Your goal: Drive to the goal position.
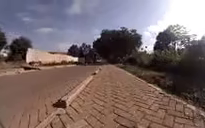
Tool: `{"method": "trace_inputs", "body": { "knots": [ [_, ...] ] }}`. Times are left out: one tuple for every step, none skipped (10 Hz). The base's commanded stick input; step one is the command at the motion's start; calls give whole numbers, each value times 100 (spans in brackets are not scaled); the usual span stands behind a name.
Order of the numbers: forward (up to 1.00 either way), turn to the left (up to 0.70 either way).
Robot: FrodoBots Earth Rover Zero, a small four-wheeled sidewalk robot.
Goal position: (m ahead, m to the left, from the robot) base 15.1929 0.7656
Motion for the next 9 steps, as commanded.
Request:
{"method": "trace_inputs", "body": {
  "knots": [
    [70, 0],
    [70, 0],
    [70, 0],
    [70, 0],
    [70, 0],
    [70, 0],
    [70, 0],
    [70, 0],
    [70, 0]
  ]
}}
